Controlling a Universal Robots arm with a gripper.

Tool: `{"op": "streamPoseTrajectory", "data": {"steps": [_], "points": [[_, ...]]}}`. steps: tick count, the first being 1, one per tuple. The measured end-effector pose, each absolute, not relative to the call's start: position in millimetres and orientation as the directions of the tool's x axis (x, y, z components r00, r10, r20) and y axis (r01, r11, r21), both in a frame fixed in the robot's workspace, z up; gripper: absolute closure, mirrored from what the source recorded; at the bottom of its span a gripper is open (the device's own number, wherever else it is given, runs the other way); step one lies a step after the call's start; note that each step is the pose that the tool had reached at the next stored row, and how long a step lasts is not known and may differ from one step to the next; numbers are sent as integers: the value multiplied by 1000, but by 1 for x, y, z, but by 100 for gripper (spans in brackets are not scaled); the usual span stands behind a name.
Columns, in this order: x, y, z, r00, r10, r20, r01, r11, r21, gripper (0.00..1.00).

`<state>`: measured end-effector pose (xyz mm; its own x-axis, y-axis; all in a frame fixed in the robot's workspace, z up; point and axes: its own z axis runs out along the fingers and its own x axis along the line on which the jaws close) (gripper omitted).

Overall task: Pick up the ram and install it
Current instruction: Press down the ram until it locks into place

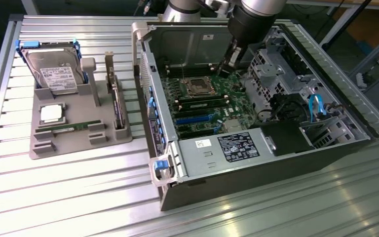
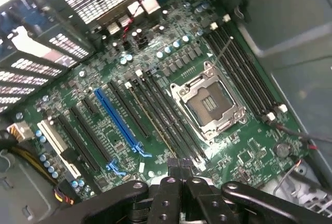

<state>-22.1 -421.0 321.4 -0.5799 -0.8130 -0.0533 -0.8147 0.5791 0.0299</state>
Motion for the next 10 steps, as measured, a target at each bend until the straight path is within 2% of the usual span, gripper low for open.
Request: {"op": "streamPoseTrajectory", "data": {"steps": [10], "points": [[-22,-421,321,-787,-614,-53,-616,787,30,90]]}}
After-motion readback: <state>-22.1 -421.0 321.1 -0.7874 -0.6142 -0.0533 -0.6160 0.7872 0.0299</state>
